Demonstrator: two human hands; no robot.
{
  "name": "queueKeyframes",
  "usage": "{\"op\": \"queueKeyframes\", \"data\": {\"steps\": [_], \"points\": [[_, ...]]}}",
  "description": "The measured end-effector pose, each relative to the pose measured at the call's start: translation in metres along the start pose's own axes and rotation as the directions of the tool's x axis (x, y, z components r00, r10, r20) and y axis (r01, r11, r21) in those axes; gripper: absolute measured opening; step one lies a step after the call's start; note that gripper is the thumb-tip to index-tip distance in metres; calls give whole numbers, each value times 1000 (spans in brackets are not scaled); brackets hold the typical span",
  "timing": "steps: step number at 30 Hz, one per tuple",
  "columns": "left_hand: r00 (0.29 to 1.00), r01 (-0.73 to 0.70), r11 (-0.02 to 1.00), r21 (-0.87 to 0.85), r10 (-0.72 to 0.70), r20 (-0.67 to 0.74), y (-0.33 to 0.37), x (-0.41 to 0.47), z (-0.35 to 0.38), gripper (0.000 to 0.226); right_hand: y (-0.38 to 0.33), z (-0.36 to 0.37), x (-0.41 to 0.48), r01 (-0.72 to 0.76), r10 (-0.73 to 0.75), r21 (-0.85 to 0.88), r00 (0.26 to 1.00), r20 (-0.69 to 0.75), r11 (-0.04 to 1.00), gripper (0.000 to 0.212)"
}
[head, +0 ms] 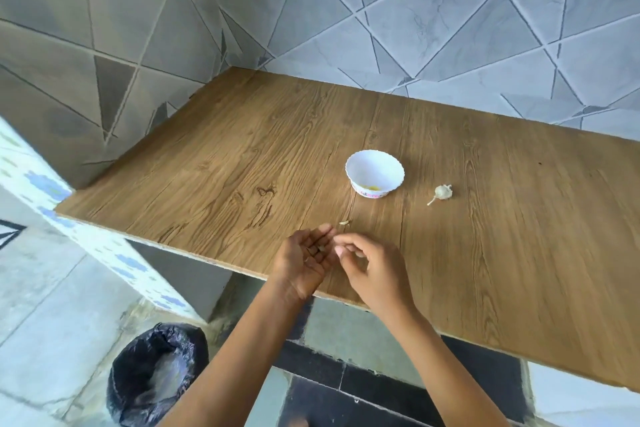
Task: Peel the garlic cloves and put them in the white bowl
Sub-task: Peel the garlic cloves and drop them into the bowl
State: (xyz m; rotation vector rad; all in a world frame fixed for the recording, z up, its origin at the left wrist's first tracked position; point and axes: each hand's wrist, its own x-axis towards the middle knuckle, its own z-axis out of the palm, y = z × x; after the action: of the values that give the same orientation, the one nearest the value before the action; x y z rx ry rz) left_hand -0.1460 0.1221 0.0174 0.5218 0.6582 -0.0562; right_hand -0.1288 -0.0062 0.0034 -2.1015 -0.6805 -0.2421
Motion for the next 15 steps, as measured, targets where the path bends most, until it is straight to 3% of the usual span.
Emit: {"op": "queueKeyframes", "data": {"steps": [6, 15], "points": [[971, -221, 958, -183, 198, -137, 24, -35, -30, 37, -10, 22, 15, 80, -109, 140, 971, 214, 987, 21], [816, -527, 810, -256, 399, -418, 62, -102, -134, 34, -71, 114, 16, 228, -354, 333, 848, 395, 915, 18]]}}
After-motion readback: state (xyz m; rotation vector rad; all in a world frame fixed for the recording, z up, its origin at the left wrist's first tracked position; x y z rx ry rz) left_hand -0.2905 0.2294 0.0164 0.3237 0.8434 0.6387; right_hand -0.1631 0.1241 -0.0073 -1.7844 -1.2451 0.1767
